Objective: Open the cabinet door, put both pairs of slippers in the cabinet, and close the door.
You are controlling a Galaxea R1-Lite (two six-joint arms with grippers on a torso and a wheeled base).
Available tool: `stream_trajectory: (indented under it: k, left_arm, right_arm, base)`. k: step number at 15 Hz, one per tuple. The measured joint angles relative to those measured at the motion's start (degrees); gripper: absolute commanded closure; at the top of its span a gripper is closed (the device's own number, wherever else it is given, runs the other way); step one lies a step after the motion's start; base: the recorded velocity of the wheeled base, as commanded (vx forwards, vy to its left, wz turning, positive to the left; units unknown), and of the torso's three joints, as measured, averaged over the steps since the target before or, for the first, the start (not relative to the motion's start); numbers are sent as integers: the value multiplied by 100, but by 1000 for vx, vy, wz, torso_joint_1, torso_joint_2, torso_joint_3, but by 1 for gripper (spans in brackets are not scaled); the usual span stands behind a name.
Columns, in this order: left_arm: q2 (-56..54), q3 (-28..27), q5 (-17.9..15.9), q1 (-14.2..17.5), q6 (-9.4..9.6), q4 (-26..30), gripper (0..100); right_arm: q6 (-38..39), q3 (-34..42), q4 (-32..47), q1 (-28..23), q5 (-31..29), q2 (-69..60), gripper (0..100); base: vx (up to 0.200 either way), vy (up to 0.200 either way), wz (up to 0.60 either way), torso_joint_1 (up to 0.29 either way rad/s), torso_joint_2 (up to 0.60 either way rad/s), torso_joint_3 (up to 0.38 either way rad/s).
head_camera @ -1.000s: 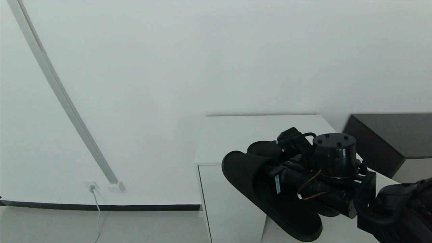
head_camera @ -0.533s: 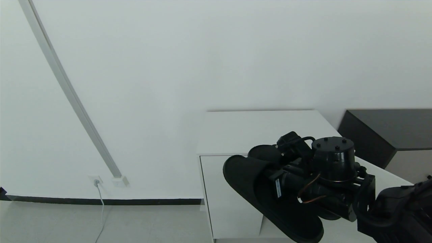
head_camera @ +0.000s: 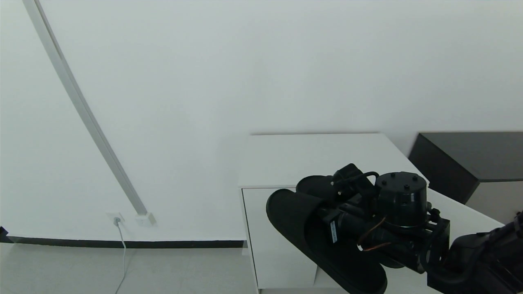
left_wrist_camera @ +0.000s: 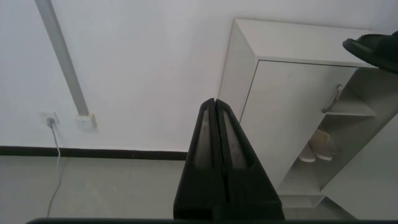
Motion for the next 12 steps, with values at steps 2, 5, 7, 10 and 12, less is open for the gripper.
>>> stream_trajectory:
  k: [2, 5, 7, 10, 12]
  left_arm:
    - [0, 0, 0, -2, 2, 0, 100]
    - [0, 0, 0, 2, 6, 0, 100]
    - [0, 2, 2, -5, 9, 5, 100]
    - [0, 0, -2, 2, 9, 0, 100]
    - [0, 0, 0, 2, 9, 0, 100]
  right_arm:
    - [-9, 46, 0, -20, 2, 32, 100]
    - [-12, 57, -5, -15, 5, 54, 100]
    - [-20, 55, -5, -9, 6, 63, 100]
    - [-20, 55, -9, -13, -5, 67, 100]
    - [-23, 55, -7, -15, -9, 72, 100]
  base:
    - [0, 0, 0, 0, 0, 0]
    - [0, -200, 0, -1, 2, 4]
    - [0, -200, 0, 7, 5, 5]
    - [0, -200, 0, 5, 2, 1]
    - [0, -200, 0, 2, 0, 0]
